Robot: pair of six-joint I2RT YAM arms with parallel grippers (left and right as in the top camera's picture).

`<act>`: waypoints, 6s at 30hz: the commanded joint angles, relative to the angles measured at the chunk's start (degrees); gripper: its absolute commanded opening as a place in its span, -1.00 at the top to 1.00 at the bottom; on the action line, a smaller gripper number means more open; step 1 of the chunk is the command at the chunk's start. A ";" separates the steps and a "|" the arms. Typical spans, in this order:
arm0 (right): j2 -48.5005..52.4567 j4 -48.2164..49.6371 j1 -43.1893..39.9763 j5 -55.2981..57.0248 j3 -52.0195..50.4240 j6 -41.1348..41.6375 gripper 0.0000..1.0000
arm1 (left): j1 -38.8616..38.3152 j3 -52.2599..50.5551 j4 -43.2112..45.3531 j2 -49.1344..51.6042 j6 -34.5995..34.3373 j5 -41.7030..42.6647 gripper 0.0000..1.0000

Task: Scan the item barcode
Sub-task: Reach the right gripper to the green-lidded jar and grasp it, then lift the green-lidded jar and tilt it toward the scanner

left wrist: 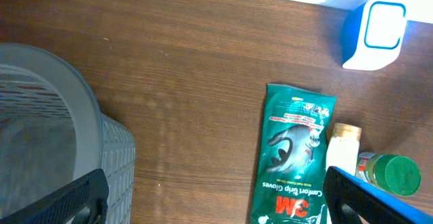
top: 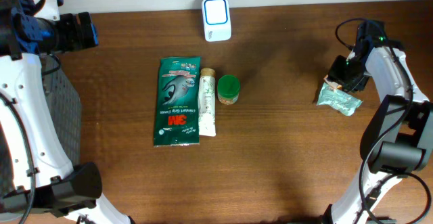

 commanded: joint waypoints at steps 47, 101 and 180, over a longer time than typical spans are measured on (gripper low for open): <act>9.46 -5.33 43.17 3.69 18.53 13.03 -0.74 | -0.07 0.31 0.09 0.02 0.46 0.59 -0.98; 8.92 -19.39 40.48 1.07 20.22 -62.93 -0.81 | -0.07 0.31 0.09 0.02 0.46 0.59 -0.98; 8.52 -31.87 40.11 -22.56 45.42 -31.56 0.07 | -0.07 0.31 0.09 0.02 0.46 0.59 -0.98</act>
